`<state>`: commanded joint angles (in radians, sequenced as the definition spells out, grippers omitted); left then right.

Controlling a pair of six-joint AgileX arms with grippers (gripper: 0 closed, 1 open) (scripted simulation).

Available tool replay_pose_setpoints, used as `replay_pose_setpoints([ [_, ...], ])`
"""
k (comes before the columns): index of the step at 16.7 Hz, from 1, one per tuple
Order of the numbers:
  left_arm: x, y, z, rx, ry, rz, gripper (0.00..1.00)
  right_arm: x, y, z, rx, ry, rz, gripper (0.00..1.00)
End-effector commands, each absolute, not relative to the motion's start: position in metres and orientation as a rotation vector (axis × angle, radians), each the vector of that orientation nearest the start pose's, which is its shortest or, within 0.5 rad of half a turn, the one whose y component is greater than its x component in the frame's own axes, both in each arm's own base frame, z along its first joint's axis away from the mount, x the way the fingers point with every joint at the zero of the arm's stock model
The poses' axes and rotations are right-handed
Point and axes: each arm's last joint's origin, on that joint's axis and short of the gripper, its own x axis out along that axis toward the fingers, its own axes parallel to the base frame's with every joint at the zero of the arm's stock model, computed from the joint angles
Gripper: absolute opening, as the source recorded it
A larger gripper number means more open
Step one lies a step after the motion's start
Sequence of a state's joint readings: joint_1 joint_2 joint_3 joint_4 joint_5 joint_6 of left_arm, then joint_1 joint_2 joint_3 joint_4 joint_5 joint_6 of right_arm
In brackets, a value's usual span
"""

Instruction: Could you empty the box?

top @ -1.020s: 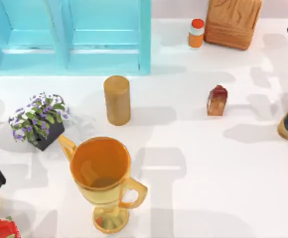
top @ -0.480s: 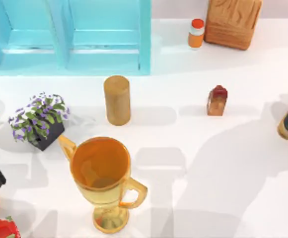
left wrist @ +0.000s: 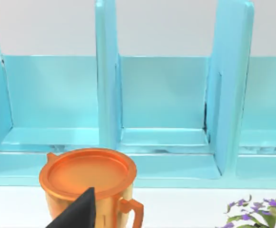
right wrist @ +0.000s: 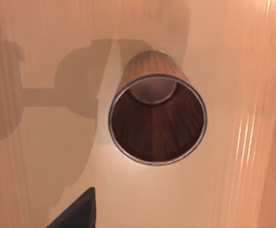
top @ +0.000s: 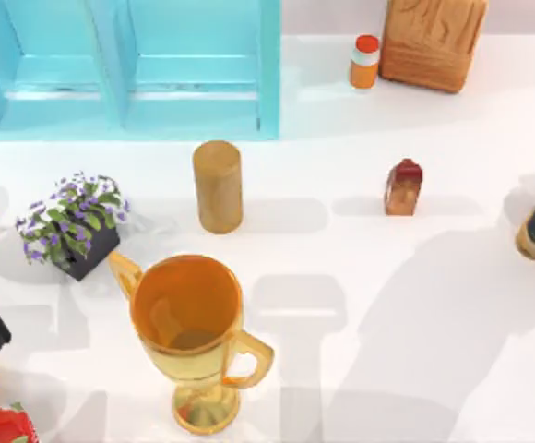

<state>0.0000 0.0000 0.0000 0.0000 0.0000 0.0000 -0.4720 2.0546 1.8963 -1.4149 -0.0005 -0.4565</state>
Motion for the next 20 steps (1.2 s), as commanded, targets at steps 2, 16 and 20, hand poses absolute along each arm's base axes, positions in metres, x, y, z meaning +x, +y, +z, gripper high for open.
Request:
replay_pose_setpoints([
  [2,0.106,-0.001,0.160,0.000,0.000,0.000,1.00,0.360,-0.178,0.243,0.010,1.572,-0.004,1.00],
  [16,0.106,-0.001,0.160,0.000,0.000,0.000,1.00,0.357,-0.178,0.159,0.009,1.571,-0.004,1.00],
  [20,0.106,-0.001,0.160,0.000,0.000,0.000,1.00,0.357,-0.178,0.159,0.009,1.571,-0.004,0.85],
])
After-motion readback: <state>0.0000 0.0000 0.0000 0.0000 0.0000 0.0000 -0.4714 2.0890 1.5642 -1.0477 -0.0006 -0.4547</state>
